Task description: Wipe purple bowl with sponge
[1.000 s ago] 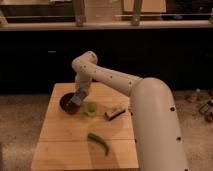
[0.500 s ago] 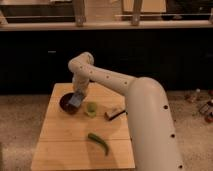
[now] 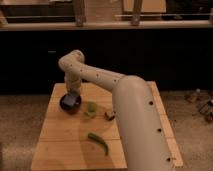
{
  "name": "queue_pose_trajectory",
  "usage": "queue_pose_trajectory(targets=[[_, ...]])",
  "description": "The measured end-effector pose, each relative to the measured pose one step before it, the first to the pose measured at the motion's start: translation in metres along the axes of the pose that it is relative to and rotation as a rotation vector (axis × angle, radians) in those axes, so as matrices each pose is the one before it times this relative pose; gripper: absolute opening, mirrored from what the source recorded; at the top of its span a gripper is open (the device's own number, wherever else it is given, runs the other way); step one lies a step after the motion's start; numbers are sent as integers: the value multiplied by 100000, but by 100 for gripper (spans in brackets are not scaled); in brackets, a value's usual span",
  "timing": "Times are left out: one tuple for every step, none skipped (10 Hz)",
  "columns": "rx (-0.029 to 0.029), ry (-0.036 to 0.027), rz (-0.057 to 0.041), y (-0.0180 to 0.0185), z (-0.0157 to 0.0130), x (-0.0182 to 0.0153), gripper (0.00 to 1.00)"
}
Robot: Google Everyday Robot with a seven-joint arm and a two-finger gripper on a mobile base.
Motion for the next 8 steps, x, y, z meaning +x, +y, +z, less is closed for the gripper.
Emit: queue_pose_trajectory(targets=[[-451, 76, -1454, -569, 91, 37, 5], [-187, -78, -1487, -553, 77, -133, 5], [332, -649, -2303, -773, 74, -426, 5], [427, -896, -1364, -301, 44, -435, 5], [850, -941, -1443, -229, -88, -622, 5], [926, -1368, -1711, -11, -52, -966, 5], [363, -896, -902, 175, 44, -602, 5], [290, -1088, -1003, 200, 65, -728, 5]])
